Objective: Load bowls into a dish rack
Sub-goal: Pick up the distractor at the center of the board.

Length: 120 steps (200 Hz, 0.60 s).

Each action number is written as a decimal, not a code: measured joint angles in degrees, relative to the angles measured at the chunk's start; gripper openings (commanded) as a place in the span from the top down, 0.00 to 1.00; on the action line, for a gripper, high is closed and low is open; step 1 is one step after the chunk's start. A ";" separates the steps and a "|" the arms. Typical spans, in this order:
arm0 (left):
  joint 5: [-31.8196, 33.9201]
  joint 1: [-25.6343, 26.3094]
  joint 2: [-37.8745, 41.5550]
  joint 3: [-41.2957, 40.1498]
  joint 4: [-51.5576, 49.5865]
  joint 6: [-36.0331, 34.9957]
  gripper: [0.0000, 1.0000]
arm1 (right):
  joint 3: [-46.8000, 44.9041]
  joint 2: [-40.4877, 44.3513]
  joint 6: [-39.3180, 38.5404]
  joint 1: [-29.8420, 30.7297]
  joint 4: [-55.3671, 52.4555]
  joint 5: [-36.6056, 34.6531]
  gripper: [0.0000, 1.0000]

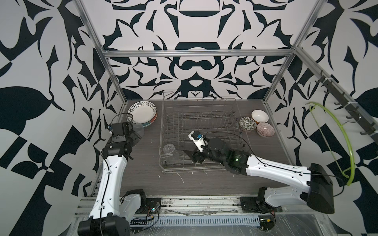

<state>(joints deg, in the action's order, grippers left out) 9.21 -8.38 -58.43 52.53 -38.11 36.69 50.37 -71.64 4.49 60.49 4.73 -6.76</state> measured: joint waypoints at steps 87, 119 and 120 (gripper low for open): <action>-10.54 -11.69 -8.63 -2.21 6.82 0.50 0.37 | -7.58 11.93 3.06 0.00 -2.38 -7.43 0.21; -10.99 -14.32 -10.27 -2.19 7.43 0.81 0.37 | -10.10 13.03 3.23 0.00 -3.08 -8.94 0.21; -10.99 -14.40 -10.38 -2.16 7.45 0.79 0.38 | -10.14 13.07 3.23 0.00 -3.08 -8.96 0.21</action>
<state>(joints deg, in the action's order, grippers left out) -1.78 -22.79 -68.82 50.37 -30.65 37.47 40.23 -58.57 7.73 60.49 1.65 -15.73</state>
